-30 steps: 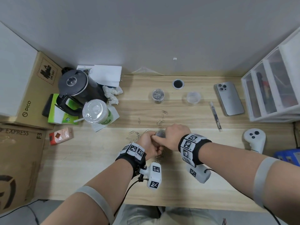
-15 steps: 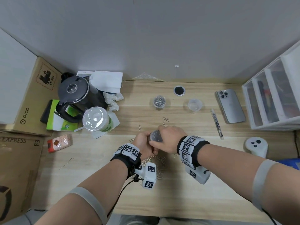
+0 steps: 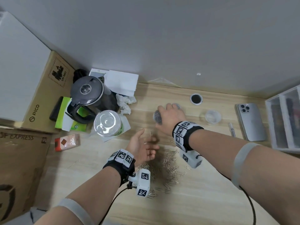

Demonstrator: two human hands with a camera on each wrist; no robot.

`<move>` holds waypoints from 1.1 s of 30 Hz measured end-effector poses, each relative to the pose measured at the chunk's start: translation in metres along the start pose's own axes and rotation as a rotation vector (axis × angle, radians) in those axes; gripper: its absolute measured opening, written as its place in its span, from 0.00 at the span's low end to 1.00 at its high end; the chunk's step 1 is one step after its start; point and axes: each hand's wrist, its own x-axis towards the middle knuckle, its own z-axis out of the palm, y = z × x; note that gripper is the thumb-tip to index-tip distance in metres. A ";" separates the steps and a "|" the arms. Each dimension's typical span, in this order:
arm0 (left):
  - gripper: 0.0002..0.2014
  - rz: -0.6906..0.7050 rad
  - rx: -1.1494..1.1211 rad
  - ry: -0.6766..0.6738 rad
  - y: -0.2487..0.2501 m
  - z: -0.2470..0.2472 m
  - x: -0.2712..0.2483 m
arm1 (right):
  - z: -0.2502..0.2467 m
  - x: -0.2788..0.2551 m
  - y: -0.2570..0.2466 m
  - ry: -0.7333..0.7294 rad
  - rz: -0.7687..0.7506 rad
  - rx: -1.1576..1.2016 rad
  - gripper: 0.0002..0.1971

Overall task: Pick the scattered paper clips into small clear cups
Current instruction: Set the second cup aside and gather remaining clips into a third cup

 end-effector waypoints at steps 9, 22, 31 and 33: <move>0.33 0.002 -0.027 0.027 0.015 -0.008 0.005 | 0.012 0.030 -0.001 0.004 -0.047 -0.162 0.28; 0.32 -0.040 0.112 0.045 0.013 0.034 0.010 | 0.004 -0.030 0.096 0.062 0.482 -0.021 0.37; 0.31 -0.059 0.234 0.047 -0.009 0.062 0.004 | 0.010 -0.085 0.109 -0.170 0.437 0.358 0.23; 0.29 -0.060 0.251 0.048 -0.015 0.069 0.002 | 0.008 -0.095 0.095 -0.204 0.326 0.550 0.33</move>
